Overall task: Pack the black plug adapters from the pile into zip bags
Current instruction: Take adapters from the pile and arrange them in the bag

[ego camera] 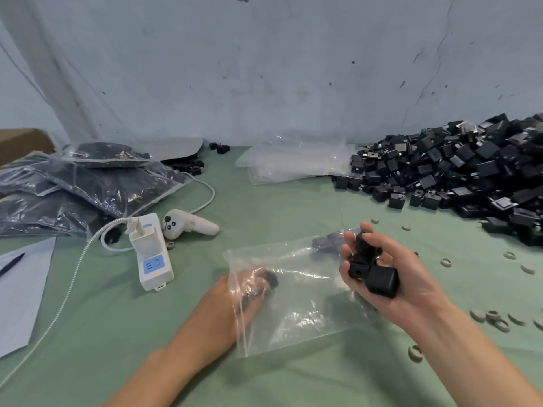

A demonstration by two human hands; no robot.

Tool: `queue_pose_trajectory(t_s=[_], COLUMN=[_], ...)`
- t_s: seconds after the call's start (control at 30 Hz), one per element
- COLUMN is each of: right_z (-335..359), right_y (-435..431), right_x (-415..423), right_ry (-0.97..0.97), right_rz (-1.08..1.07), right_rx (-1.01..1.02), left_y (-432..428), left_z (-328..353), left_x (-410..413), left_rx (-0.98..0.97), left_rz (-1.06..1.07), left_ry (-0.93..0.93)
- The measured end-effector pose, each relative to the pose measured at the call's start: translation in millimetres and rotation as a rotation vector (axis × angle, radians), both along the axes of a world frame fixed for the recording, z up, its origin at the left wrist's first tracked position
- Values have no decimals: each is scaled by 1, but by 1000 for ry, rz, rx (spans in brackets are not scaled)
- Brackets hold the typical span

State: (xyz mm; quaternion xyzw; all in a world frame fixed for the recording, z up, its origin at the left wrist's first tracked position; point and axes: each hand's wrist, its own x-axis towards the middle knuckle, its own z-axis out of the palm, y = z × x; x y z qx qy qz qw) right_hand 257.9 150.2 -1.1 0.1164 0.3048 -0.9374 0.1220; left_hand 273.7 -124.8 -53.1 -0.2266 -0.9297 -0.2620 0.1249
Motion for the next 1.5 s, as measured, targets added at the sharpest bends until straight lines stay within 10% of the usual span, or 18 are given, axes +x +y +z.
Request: queue_pose_trajectory(t_s=[0.43,0.8,1.1,1.5], right_z=[5,7,13,10], right_y=[12,26,42,46], right_x=[-5,-10,-13,-15], right_ry=[-31,-43,-53,-56], right_rz=[-73,-144,-194,-207], right_rx=[-39,-75,-107,-105], left_y=[29,83,74,83], left_z=[11,14,10,9], left_x=[-36,-37,-45,-47], left_rx=[-87,727,25,43], left_rz=[-107,-154,-220,-226], left_ry=[1,-619,-98,-298])
